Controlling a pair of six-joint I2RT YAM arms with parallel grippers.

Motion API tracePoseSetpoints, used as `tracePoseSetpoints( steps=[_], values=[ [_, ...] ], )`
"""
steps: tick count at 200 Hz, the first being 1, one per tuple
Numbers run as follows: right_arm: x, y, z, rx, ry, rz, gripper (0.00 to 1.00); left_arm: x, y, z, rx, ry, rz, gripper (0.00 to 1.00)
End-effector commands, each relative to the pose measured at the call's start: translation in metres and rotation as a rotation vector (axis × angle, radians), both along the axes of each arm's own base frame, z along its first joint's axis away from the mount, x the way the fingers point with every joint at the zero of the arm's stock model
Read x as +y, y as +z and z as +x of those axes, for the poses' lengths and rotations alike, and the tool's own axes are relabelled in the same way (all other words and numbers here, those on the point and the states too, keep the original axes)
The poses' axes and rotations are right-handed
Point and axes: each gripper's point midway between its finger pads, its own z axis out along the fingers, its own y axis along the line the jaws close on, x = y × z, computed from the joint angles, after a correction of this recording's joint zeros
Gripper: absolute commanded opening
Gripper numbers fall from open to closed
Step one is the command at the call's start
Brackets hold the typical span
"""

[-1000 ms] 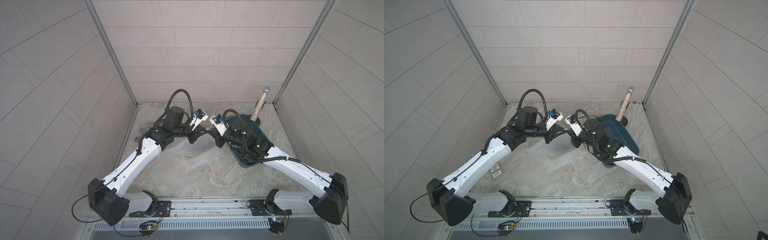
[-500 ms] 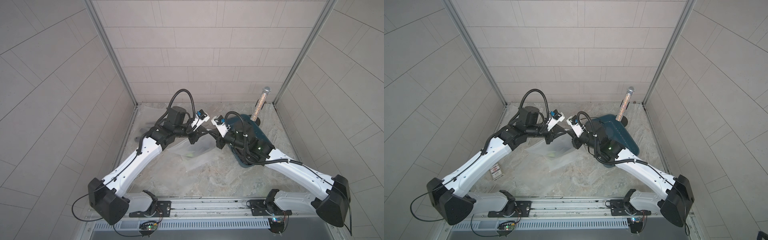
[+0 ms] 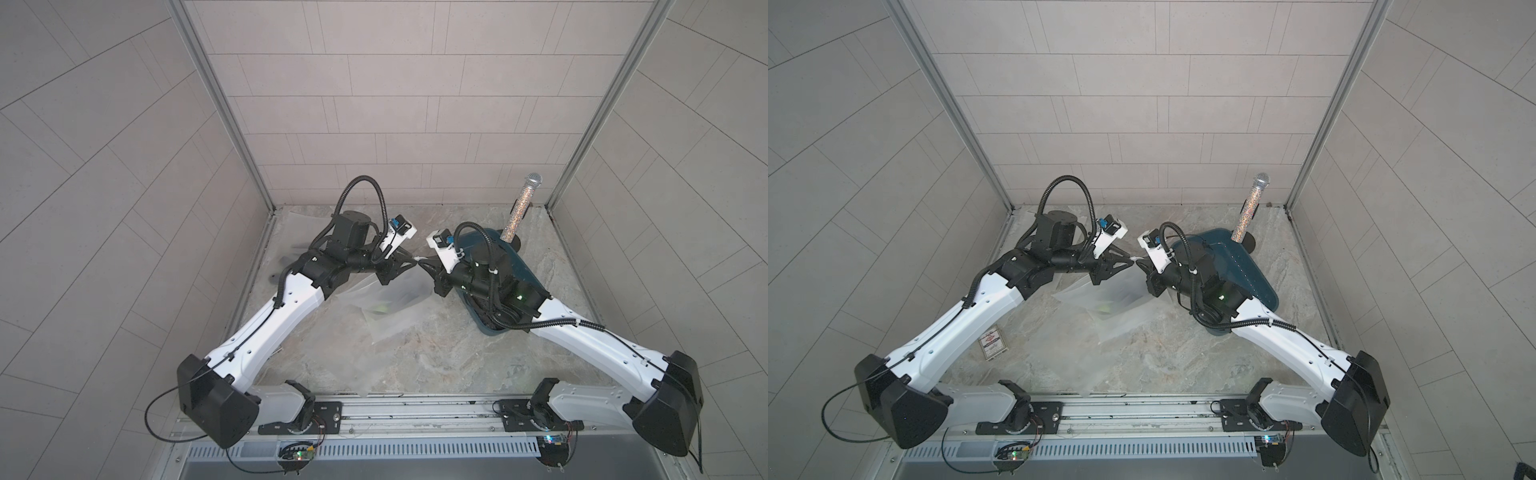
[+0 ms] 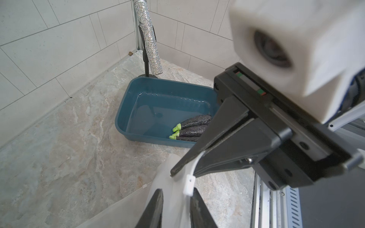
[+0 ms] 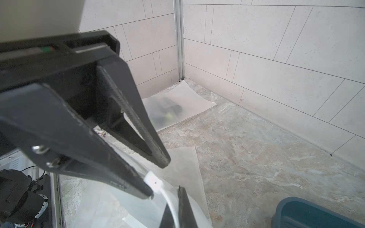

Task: Place the eggplant in a zip-top bag and seal the zipper
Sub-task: Zip the zipper on the zipper food storage bag.

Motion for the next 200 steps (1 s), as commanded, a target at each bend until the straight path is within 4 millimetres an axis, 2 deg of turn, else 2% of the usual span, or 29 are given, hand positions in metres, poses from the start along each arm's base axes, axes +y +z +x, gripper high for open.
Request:
tracePoseSetpoints(
  steps=[1, 33, 52, 75, 88, 106, 136, 154, 200],
  values=[
    [0.005, 0.012, 0.0, -0.021, 0.019, 0.024, 0.0, -0.007, 0.023, 0.003, -0.038, -0.021, -0.062, 0.34],
    [0.007, 0.011, 0.002, -0.014, 0.019, 0.018, 0.0, -0.01, 0.025, 0.004, -0.04, -0.026, -0.077, 0.36],
    [0.008, 0.011, 0.003, -0.01, 0.017, 0.017, 0.0, -0.011, 0.027, 0.003, -0.042, -0.03, -0.085, 0.3],
    [0.007, 0.012, 0.004, -0.012, 0.009, 0.02, 0.0, -0.011, 0.024, 0.001, -0.04, -0.041, -0.079, 0.18],
    [0.006, 0.013, 0.004, -0.015, 0.003, 0.024, 0.0, -0.009, 0.021, 0.0, -0.036, -0.042, -0.064, 0.16],
    [0.005, 0.014, 0.004, -0.015, -0.001, 0.024, 0.0, -0.007, 0.016, 0.0, -0.033, -0.034, -0.042, 0.17],
    [0.004, 0.015, 0.004, -0.014, -0.003, 0.029, 0.0, -0.003, 0.01, 0.001, -0.03, -0.018, -0.008, 0.27],
    [0.005, 0.016, 0.004, -0.015, -0.003, 0.032, 0.0, -0.002, 0.011, 0.002, -0.032, -0.013, -0.005, 0.27],
    [0.006, 0.014, 0.004, -0.008, 0.001, 0.029, 0.0, -0.004, 0.012, 0.004, -0.028, -0.013, -0.014, 0.11]
  ],
)
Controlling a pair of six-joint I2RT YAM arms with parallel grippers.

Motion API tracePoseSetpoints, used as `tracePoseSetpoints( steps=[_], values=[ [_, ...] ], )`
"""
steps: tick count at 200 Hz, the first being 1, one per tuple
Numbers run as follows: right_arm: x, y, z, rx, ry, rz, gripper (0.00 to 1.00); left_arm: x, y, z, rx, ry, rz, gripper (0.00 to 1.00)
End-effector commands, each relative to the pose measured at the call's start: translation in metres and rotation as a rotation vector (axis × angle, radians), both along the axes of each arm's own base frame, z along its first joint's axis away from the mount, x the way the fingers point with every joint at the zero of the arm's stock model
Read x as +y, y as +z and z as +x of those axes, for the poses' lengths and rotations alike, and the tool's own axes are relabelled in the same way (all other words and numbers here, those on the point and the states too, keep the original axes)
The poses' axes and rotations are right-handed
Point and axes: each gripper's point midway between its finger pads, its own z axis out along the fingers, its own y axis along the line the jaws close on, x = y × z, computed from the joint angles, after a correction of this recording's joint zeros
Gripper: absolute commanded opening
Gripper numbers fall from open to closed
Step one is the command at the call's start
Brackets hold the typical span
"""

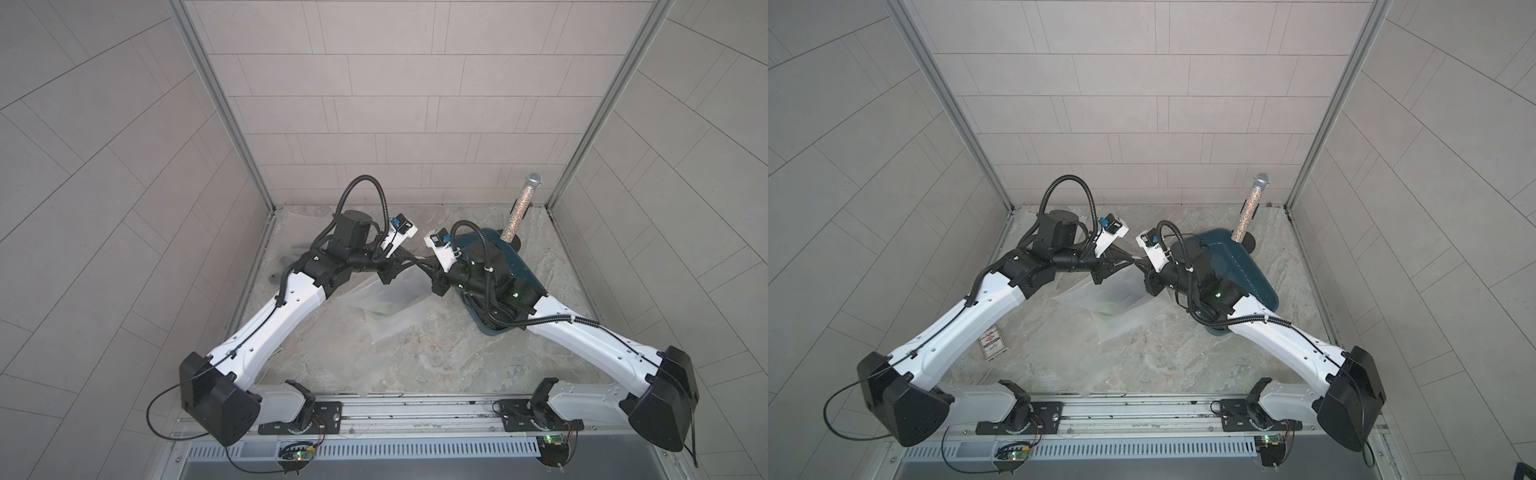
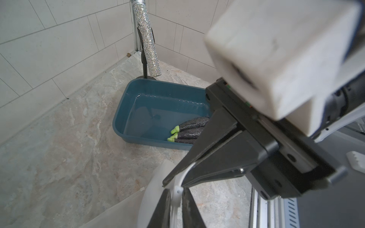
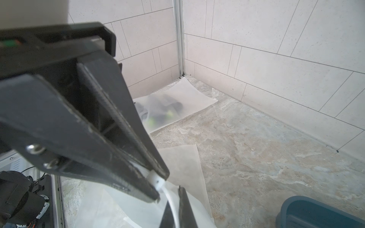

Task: Place the eggplant in a zip-top bag and seal the zipper
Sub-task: Zip the zipper on the zipper food storage bag.

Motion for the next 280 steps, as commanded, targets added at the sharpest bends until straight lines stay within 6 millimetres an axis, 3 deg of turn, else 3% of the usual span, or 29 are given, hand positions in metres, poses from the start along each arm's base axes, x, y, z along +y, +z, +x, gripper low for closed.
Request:
tracePoseSetpoints(
  steps=[1, 28, 37, 47, 74, 156, 172, 225, 280],
  values=[
    [0.002, 0.02, 0.0, -0.035, 0.005, 0.031, 0.0, -0.003, 0.012, 0.002, -0.036, -0.012, -0.01, 0.11],
    [-0.001, 0.018, 0.0, -0.029, -0.006, 0.023, 0.0, -0.004, 0.012, 0.001, -0.032, -0.02, -0.017, 0.06],
    [-0.006, 0.019, 0.001, -0.037, -0.022, 0.018, 0.13, -0.003, 0.012, 0.0, -0.033, -0.021, -0.013, 0.06],
    [-0.013, 0.021, 0.001, -0.048, -0.036, 0.021, 0.2, -0.002, 0.01, 0.0, -0.033, -0.022, -0.003, 0.05],
    [-0.026, 0.03, 0.001, -0.078, -0.053, 0.026, 0.3, -0.002, 0.008, -0.002, -0.03, -0.03, 0.005, 0.05],
    [-0.01, 0.028, -0.007, -0.113, 0.069, -0.028, 0.41, -0.004, 0.01, -0.006, -0.021, -0.058, -0.003, 0.05],
    [-0.006, 0.027, -0.011, -0.123, 0.111, -0.033, 0.36, -0.006, 0.01, -0.007, -0.018, -0.067, -0.006, 0.05],
    [0.002, 0.031, -0.02, -0.137, 0.173, 0.012, 0.0, -0.007, 0.007, -0.007, -0.004, -0.075, -0.001, 0.05],
    [-0.003, 0.035, -0.01, -0.108, 0.049, 0.068, 0.0, -0.005, 0.007, -0.005, -0.006, -0.052, 0.009, 0.06]
  ],
)
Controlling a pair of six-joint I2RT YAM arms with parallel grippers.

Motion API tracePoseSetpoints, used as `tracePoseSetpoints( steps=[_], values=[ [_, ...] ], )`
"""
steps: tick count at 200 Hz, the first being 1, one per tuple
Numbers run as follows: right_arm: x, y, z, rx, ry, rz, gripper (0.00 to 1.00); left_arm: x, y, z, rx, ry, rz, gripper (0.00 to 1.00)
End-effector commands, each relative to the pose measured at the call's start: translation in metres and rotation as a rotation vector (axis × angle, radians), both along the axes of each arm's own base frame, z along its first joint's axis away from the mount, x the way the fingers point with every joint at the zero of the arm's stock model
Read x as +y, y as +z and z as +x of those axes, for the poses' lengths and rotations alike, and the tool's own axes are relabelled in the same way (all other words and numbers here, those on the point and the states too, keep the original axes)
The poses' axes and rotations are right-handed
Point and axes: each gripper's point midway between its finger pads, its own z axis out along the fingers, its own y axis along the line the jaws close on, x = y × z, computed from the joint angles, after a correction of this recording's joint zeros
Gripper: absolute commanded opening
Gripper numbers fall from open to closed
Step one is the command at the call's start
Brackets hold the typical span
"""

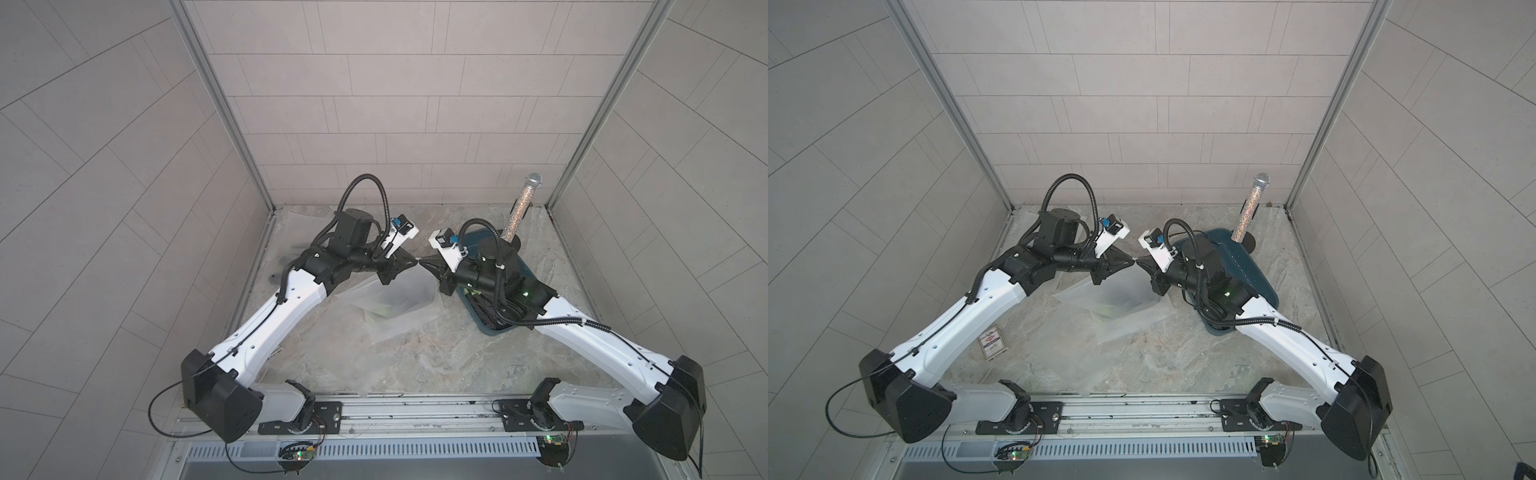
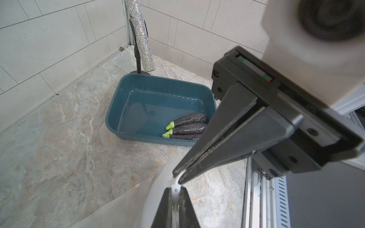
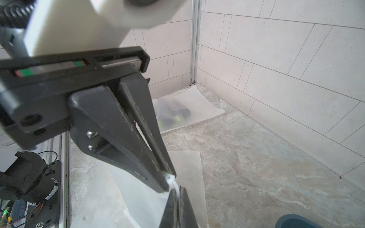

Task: Place the eggplant in a zip-top bag and seal the zipper
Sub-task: Zip the zipper on the zipper food storage bag.

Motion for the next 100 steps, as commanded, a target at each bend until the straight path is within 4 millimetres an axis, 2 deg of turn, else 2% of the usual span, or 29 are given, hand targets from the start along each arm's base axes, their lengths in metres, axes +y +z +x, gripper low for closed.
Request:
tracePoseSetpoints(
  steps=[1, 23, 55, 77, 100],
  values=[
    [0.003, 0.019, 0.0, -0.032, -0.045, 0.072, 0.0, -0.003, 0.01, 0.001, -0.035, -0.015, -0.004, 0.05],
    [-0.002, 0.017, 0.007, -0.009, -0.14, 0.105, 0.0, -0.004, 0.01, -0.001, -0.033, -0.018, -0.004, 0.06],
    [-0.002, 0.021, 0.001, -0.058, -0.161, 0.135, 0.0, -0.006, 0.007, -0.005, -0.03, -0.025, 0.005, 0.06],
    [-0.003, 0.022, 0.004, -0.041, -0.191, 0.126, 0.0, -0.005, 0.006, -0.004, -0.029, -0.02, 0.009, 0.06],
    [-0.018, 0.02, 0.02, -0.05, -0.364, 0.099, 0.0, -0.003, 0.006, -0.001, -0.035, -0.003, 0.016, 0.06]
  ],
)
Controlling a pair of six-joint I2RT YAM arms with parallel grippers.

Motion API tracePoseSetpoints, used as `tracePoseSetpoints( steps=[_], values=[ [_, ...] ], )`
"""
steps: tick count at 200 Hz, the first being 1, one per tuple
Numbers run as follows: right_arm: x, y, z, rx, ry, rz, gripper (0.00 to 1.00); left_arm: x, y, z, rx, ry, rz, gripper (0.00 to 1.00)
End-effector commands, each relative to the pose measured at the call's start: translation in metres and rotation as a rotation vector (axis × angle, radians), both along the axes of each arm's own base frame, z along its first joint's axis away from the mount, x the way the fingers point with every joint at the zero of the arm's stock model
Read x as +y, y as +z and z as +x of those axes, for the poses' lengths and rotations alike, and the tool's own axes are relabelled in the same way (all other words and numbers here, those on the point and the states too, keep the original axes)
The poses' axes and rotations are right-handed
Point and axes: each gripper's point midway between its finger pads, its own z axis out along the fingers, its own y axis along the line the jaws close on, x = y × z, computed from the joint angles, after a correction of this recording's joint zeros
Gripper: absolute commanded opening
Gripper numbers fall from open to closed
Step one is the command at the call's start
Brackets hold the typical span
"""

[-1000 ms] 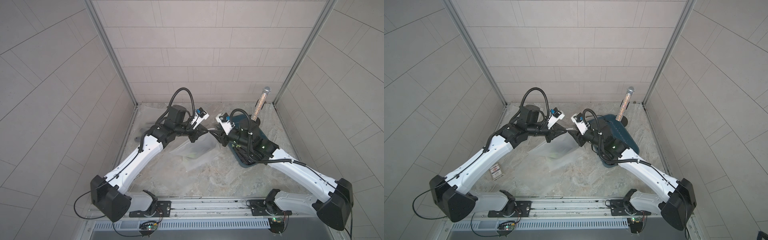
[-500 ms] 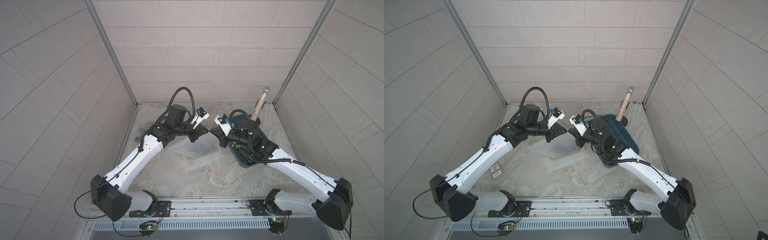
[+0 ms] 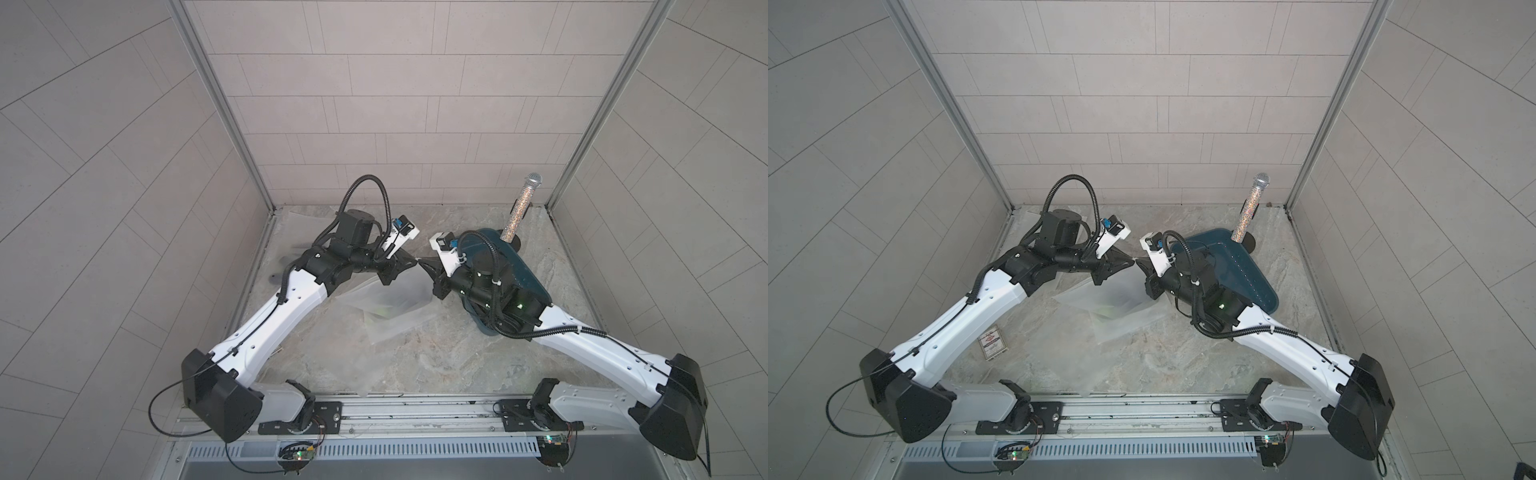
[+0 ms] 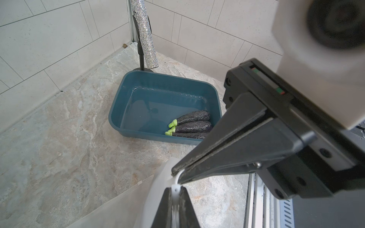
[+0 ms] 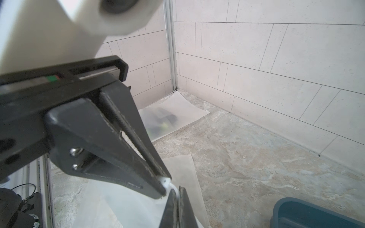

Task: Place the eggplant in a zip-top bag and seal the zipper
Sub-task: Zip the zipper on the zipper food storage bag.

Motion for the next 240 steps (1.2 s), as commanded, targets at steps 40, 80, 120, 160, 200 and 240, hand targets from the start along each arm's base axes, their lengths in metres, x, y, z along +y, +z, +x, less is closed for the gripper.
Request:
tracePoseSetpoints(
  steps=[40, 80, 120, 160, 200, 240],
  values=[
    [-0.022, 0.02, 0.021, -0.079, -0.294, 0.023, 0.0, -0.001, 0.007, 0.0, -0.033, -0.001, 0.006, 0.06],
    [-0.03, 0.011, 0.029, -0.089, -0.406, -0.051, 0.0, 0.002, 0.005, -0.001, -0.039, 0.003, 0.026, 0.06],
    [-0.04, 0.014, 0.031, -0.104, -0.457, -0.048, 0.0, 0.005, 0.001, -0.002, -0.039, 0.01, 0.053, 0.07],
    [-0.046, 0.011, 0.034, -0.096, -0.49, -0.06, 0.0, 0.008, 0.001, -0.002, -0.045, 0.015, 0.064, 0.07],
    [-0.051, 0.009, 0.038, -0.079, -0.499, -0.058, 0.0, 0.015, 0.0, -0.002, -0.057, 0.03, 0.102, 0.09],
    [-0.055, 0.006, 0.041, -0.064, -0.507, -0.053, 0.0, 0.02, -0.004, -0.003, -0.053, 0.034, 0.134, 0.09]
  ],
)
